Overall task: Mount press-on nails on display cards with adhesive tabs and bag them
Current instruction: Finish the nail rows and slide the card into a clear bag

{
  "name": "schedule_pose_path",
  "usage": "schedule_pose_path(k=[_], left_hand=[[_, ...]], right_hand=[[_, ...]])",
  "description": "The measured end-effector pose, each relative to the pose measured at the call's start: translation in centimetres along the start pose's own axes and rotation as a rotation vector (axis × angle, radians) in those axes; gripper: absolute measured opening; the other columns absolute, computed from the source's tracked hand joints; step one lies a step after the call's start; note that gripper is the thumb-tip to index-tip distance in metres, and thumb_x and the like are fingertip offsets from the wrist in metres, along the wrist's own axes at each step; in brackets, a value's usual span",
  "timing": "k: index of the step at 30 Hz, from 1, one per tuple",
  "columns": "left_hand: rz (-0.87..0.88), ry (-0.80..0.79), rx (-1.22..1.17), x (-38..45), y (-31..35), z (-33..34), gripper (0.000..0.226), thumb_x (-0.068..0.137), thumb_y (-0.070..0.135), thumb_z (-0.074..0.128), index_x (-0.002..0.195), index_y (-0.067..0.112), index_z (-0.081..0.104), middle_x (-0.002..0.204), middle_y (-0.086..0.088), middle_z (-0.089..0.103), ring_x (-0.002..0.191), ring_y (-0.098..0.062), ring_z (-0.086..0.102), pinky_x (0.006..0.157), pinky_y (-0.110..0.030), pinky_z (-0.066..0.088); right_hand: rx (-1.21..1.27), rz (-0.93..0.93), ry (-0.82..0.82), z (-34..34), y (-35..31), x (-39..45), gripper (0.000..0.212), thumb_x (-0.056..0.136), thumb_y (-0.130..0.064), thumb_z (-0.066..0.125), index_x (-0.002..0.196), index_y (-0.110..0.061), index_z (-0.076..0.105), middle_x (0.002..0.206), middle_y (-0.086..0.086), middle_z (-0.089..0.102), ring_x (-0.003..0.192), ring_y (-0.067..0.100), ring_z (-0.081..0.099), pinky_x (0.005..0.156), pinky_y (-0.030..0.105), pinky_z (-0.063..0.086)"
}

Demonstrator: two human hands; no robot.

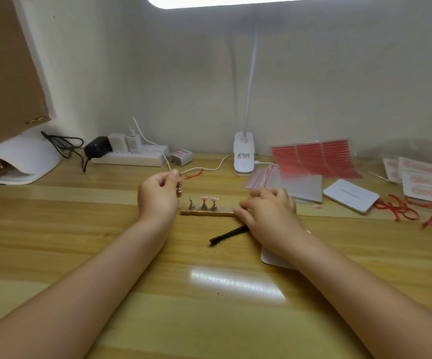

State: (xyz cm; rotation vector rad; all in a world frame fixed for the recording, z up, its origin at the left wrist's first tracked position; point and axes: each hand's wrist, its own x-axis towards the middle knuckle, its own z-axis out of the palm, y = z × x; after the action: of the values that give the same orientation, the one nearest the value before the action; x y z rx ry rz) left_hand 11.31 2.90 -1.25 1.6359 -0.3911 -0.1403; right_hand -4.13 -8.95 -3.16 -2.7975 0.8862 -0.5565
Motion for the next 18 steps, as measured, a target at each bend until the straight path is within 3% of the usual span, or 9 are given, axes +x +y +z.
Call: schedule_pose_path(k=[2,6,12,15,18], left_hand=[[0.037,0.004,0.014,-0.7,0.3,0.2,0.022,0.099,0.032,0.051,0.085,0.023,0.067,0.086,0.005,0.067,0.085,-0.013,0.064,0.079,-0.038,0.057],[0.084,-0.018,0.02,-1.5,0.5,0.5,0.021,0.099,0.033,0.053,0.093,0.022,0.07,0.086,0.008,0.068,0.086,-0.01,0.065,0.059,-0.022,0.049],[0.055,-0.063,-0.256,-1.8,2.2,1.0,0.018,0.098,0.027,0.057,0.085,0.025,0.07,0.085,0.007,0.069,0.087,-0.014,0.065,0.08,-0.046,0.059],[0.089,-0.15,-0.339,-2.3,4.0,2.4,0.018,0.098,0.03,0.056,0.088,0.026,0.07,0.088,0.007,0.07,0.092,-0.015,0.067,0.076,-0.041,0.06],[0.059,-0.247,-0.372,-3.6,5.2,4.6,0.015,0.098,0.029,0.056,0.094,0.026,0.07,0.084,0.011,0.071,0.09,-0.011,0.068,0.069,-0.035,0.06]], right_hand=[[0.016,0.009,0.019,0.1,0.0,0.1,0.038,0.095,-0.054,0.046,0.113,-0.03,0.069,0.135,-0.007,0.05,0.122,0.025,0.031,0.1,0.035,0.02],[-0.017,-0.059,0.079,0.0,-0.1,0.0,0.037,0.094,-0.05,0.05,0.11,-0.023,0.07,0.129,-0.008,0.053,0.121,0.022,0.032,0.096,0.032,0.015],[-0.134,-0.192,0.233,-3.1,0.5,0.3,0.04,0.098,-0.045,0.044,0.115,-0.016,0.065,0.126,-0.002,0.053,0.125,0.024,0.033,0.097,0.033,0.018],[-0.119,-0.205,0.326,-6.7,2.3,0.1,0.034,0.096,-0.039,0.053,0.107,-0.012,0.07,0.119,0.003,0.058,0.121,0.028,0.038,0.093,0.033,0.019],[-0.159,-0.195,0.283,-9.7,5.3,-0.6,0.033,0.094,-0.04,0.054,0.106,-0.015,0.071,0.117,0.0,0.058,0.12,0.026,0.036,0.094,0.034,0.02]])
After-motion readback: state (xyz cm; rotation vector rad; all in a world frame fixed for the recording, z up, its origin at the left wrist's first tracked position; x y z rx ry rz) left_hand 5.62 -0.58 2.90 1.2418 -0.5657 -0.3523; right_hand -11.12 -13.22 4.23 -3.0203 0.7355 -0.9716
